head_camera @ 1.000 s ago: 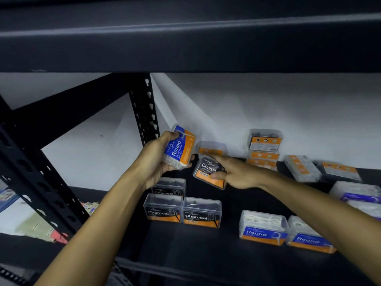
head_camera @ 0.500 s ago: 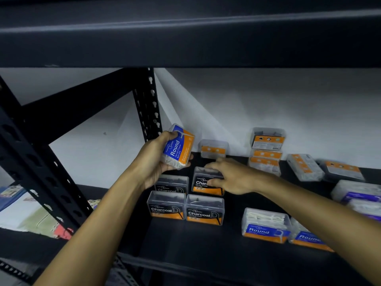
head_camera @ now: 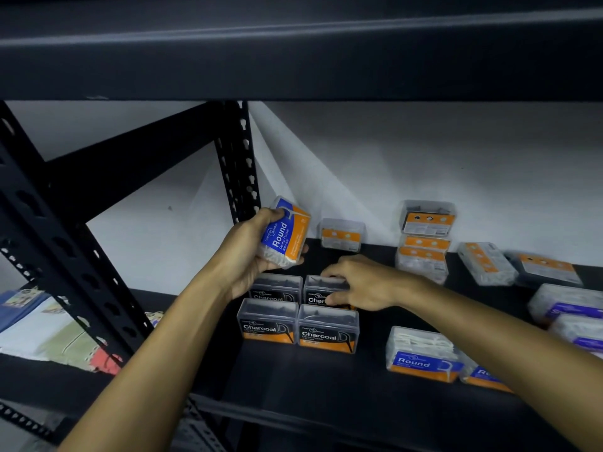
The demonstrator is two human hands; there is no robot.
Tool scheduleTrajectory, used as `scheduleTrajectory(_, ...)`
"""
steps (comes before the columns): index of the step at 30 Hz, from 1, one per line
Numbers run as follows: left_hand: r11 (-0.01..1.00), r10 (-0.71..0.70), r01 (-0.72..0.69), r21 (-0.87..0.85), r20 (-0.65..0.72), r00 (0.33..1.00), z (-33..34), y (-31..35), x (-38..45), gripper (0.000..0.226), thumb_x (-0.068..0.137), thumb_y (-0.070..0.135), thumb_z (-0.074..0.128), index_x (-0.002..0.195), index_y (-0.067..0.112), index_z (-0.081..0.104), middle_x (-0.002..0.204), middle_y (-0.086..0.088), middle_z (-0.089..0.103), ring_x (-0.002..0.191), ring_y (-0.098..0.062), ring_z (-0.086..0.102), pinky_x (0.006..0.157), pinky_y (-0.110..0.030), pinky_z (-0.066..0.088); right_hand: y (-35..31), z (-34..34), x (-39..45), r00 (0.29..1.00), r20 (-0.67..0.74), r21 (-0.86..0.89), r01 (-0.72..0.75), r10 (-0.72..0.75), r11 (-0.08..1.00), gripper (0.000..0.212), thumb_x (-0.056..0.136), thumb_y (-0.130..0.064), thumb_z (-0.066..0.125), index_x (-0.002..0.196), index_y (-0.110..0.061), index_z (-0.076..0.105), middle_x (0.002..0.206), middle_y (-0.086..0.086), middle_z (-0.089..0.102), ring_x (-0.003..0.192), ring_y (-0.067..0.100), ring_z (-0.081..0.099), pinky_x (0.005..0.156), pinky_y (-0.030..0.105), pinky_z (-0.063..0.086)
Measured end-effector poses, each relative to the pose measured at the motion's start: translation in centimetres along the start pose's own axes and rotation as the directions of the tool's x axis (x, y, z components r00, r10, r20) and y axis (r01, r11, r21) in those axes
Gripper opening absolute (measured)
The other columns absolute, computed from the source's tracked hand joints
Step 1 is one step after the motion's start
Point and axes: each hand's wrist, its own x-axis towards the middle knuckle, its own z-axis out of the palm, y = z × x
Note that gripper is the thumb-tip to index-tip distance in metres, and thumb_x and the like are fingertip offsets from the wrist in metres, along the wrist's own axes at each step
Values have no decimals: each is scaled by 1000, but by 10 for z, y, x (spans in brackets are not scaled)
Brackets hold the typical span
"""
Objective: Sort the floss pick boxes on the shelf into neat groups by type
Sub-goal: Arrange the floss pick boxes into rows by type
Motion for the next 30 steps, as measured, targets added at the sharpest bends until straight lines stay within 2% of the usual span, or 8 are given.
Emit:
scheduleTrajectory(3, 1000, -4, 4, -1, 0, 1000, 0, 0, -1, 33, 98, 27, 53, 121, 4, 57, 102, -23, 73, 95, -36, 72, 75, -42, 62, -1, 0, 0, 1000, 24, 22, 2, -2, 1000, 47, 89, -33, 64, 132, -18, 53, 123, -1, 56, 100, 8, 50, 87, 23, 41)
scheduleTrajectory(11, 1000, -18, 19, -23, 9, 1000, 3, -2, -1, 33, 98, 26, 53, 120, 3, 58, 102, -23, 73, 96, -37, 72, 78, -44, 62, 2, 1, 1, 999, 43, 22, -30, 29, 999, 59, 87, -38, 65, 139, -20, 45, 134, 3, 52, 119, 17, 51, 94, 26, 42)
scheduleTrajectory(14, 999, -15, 16, -29, 30, 999, 8, -2, 0, 32, 98, 25, 52, 119, 3, 58, 99, -22, 73, 96, -38, 71, 82, -46, 61, 7, -5, 1, 996, 53, 67, -68, 65, 995, 67, 86, -45, 64, 143, -23, 38, 133, 5, 53, 116, 16, 53, 93, 25, 43)
scheduleTrajectory(21, 1000, -7, 8, -11, 73, 997, 42, -4, 8, 36, 100, 28, 49, 123, 2, 56, 105, -27, 69, 87, -35, 71, 70, -42, 63, 46, -31, -37, 973, -108, 220, -179, 206, 959, 51, 91, -44, 57, 137, -26, 47, 120, -3, 62, 107, 11, 59, 97, 30, 47)
scheduleTrajectory(24, 995, -51, 35, 96, 172, 984, 71, -15, 13, 36, 101, 28, 44, 114, -1, 59, 97, -26, 68, 82, -35, 67, 68, -41, 60, 69, -35, -64, 939, -179, 252, -244, 293, 936, 43, 92, -37, 58, 132, -22, 52, 123, -3, 62, 110, 11, 58, 97, 25, 43)
scheduleTrajectory(27, 954, -107, 12, 298, 305, 946, 97, -30, 21, 32, 95, 31, 50, 111, 5, 59, 100, -22, 66, 84, -30, 64, 77, -41, 53, 89, -36, -90, 919, -181, 160, -323, 349, 933, 36, 95, -29, 54, 130, -20, 55, 128, -3, 59, 118, 13, 54, 98, 23, 39)
scheduleTrajectory(28, 907, -117, -41, 419, 344, 931, 105, -33, 25, 29, 90, 34, 55, 107, 10, 60, 100, -17, 68, 85, -27, 66, 80, -41, 53, 96, -36, -97, 910, -174, 125, -360, 377, 925, 35, 95, -29, 54, 128, -20, 57, 129, -2, 60, 117, 16, 55, 100, 27, 41)
scheduleTrajectory(30, 722, -167, -191, 665, 435, 885, 120, -37, 30, 16, 88, 34, 61, 101, 24, 61, 101, -3, 72, 93, -20, 69, 85, -37, 54, 108, -37, -112, 886, -133, 107, -432, 443, 896, 30, 96, -29, 52, 123, -18, 61, 126, 1, 61, 114, 18, 57, 100, 32, 44)
